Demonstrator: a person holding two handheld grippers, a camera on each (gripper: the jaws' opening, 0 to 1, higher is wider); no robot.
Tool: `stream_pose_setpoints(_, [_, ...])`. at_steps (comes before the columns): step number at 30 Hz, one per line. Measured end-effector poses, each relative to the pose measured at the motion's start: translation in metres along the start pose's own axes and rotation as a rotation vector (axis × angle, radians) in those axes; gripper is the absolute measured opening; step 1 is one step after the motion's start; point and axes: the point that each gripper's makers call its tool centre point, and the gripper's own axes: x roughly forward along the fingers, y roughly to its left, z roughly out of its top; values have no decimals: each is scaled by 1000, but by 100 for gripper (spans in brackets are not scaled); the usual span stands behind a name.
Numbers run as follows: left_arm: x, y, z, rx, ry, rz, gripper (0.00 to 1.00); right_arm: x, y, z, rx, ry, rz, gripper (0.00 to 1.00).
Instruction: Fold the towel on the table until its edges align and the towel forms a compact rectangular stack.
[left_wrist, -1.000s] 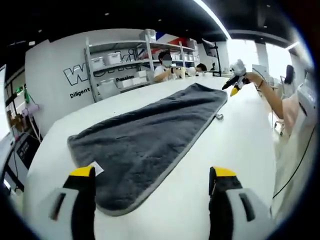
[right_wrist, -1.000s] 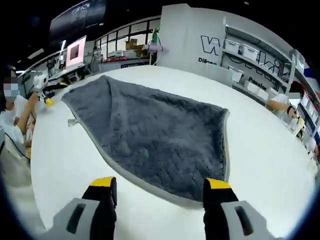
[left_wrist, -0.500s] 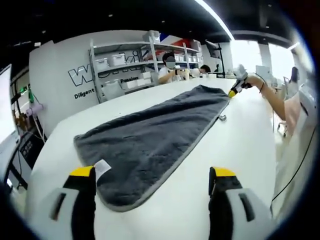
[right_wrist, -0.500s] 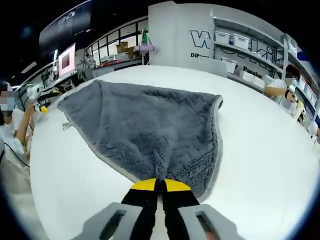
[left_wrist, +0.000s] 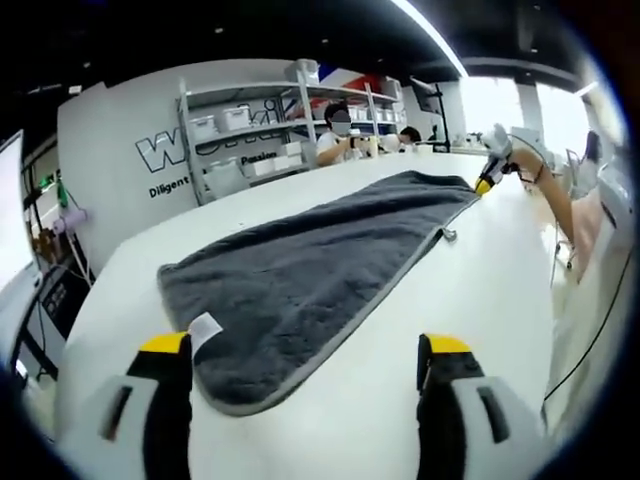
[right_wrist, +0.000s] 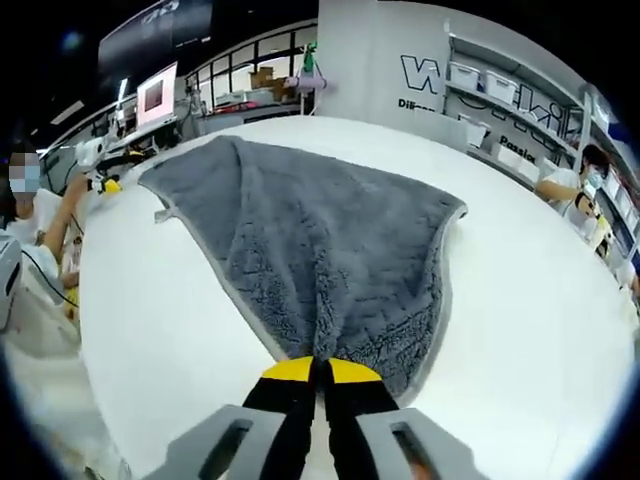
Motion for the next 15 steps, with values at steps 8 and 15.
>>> stream_pose_setpoints(8, [-6,7,1,5,-1,14,98,-11,-13,16,-48,-69,-96,33])
stream_pose_setpoints(15, [-3,8,2,0,0,11,97,-30,-9,47,-42,-221,-141,87])
